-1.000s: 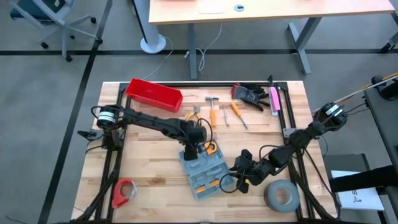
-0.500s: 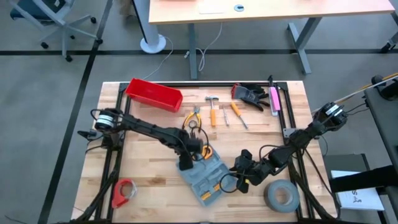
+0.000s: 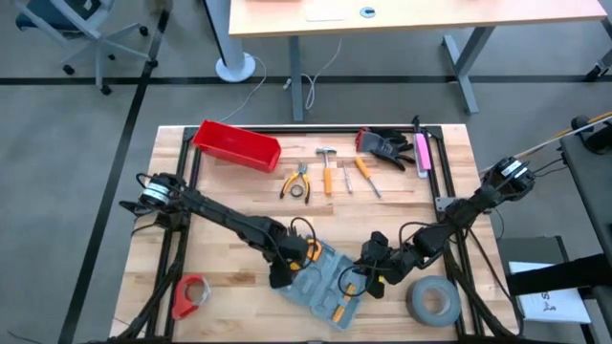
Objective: Prefit tool cases
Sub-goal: Remove the bottom yellow screwdriver bit set set from the prefit tool case to the table
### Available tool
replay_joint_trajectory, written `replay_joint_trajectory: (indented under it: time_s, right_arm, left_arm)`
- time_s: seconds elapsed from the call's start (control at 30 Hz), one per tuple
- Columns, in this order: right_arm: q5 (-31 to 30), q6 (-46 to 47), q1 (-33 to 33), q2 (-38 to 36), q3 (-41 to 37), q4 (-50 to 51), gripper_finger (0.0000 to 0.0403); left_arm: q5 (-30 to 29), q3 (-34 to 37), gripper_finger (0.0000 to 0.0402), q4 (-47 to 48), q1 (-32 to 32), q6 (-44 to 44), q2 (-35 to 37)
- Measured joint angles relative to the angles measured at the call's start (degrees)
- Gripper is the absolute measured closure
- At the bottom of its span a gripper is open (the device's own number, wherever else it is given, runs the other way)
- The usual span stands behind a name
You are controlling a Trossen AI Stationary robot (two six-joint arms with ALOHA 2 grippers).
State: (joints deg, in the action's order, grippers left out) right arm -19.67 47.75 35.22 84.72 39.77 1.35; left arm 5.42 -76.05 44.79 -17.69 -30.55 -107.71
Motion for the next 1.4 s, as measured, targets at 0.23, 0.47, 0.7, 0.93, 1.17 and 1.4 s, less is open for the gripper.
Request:
replay_joint_trajectory:
  time_s: [0.23, 0.47, 0.7, 0.93, 1.17, 1.4]
  right_arm:
    - [4.43, 0.9, 0.15, 0.25, 0.0, 0.15, 0.0329]
    - [9.55, 3.7, 0.15, 0.27, 0.0, 0.28, 0.033]
    - [12.4, 7.23, 0.15, 0.29, 0.0, 2.76, 0.0318]
    - [14.77, 10.09, 0.15, 0.34, 0.0, 4.24, 0.0312]
    - [13.76, 11.17, -0.12, 0.63, 0.03, 10.93, 0.0317]
    - [9.18, 5.63, -2.69, 0.56, 0.13, 14.62, 0.0328]
  left_arm:
    - [-3.67, -3.72, 0.0287, -1.63, 0.04, 3.4, 0.03]
    - [-3.98, -4.18, 0.028, -7.84, 0.21, 5.98, -0.64]
    - [-3.9, -4.26, 0.0281, -9.59, 0.51, 6.91, -3.66]
    - [-4.84, -4.15, 0.0291, -11.22, 1.21, 7.56, -4.36]
    - [-5.37, -4.15, 0.0287, -11.86, 1.57, 7.49, -4.36]
    - [-5.39, -4.15, 0.0282, -11.79, 1.57, 7.39, -4.38]
